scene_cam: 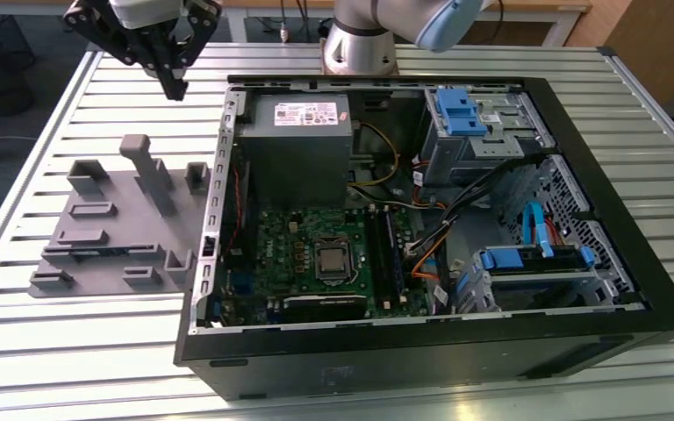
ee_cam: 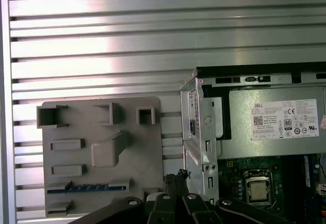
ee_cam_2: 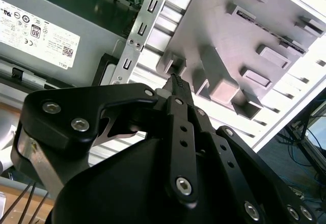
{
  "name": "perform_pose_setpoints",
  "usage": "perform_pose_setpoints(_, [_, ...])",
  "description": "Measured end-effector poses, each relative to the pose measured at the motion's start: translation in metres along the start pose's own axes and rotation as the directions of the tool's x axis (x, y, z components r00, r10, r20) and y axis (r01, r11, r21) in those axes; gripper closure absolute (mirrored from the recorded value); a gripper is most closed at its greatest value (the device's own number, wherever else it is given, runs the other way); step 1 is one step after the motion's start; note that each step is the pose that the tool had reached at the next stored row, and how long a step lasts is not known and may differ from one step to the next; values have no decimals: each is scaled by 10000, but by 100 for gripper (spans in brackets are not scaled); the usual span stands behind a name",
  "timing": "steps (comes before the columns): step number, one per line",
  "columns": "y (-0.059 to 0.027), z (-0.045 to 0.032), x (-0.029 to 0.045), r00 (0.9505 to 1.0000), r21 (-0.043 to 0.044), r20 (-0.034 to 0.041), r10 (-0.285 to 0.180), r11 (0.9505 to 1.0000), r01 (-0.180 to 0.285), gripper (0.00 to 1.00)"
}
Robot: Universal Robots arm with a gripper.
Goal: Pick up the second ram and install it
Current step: 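Reach for the second ram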
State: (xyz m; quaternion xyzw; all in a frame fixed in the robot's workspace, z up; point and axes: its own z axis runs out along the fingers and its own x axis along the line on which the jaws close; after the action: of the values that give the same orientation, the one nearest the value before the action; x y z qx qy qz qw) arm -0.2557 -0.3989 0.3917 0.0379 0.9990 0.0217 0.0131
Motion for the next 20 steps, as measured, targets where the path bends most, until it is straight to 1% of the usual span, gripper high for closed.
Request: perform_pose_setpoints(20, [-6, 1, 79, 10000, -1, 1, 0, 10000, 0, 89])
